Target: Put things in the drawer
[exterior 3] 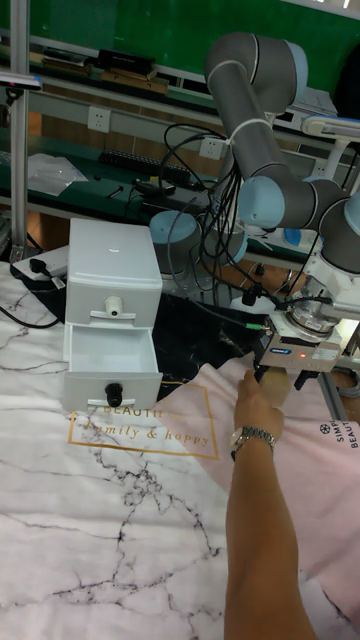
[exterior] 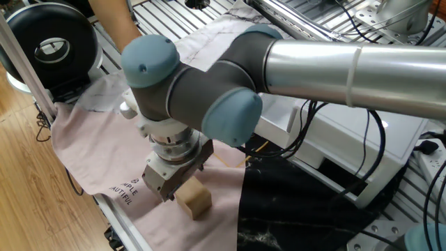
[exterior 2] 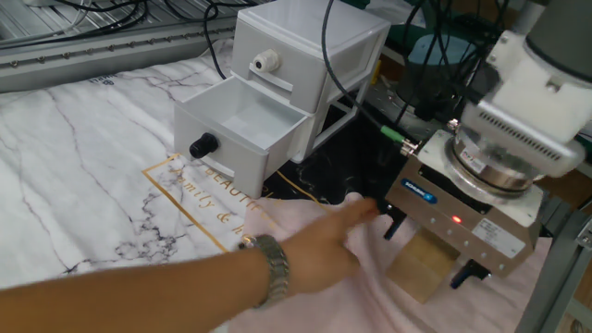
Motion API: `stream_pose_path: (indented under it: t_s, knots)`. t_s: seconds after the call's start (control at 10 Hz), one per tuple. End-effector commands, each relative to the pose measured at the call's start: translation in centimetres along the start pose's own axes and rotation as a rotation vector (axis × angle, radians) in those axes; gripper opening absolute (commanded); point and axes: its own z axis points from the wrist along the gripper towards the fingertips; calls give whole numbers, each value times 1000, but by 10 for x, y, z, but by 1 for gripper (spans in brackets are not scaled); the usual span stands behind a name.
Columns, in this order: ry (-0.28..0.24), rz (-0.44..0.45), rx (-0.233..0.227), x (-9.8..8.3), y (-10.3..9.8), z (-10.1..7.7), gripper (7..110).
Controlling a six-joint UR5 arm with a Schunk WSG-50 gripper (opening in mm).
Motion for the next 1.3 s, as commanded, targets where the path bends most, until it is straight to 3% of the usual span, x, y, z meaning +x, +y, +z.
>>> stream_pose_path:
  t_s: [0.0,0.1,0.3,0.5,0.7,0.9,1.2]
  knots:
    - [-140,-28,-44,-25,17,-10,7]
    - [-140,-8,-46,-24,18,-8,22]
    - [-101,38,23,-11,2,1,22]
    - [-90,54,49,-6,-5,20,22]
    - [-54,41,-19,5,14,20,22]
    - [-20,60,-18,18,16,18,22]
    - [-7,112,-12,22,8,21,22]
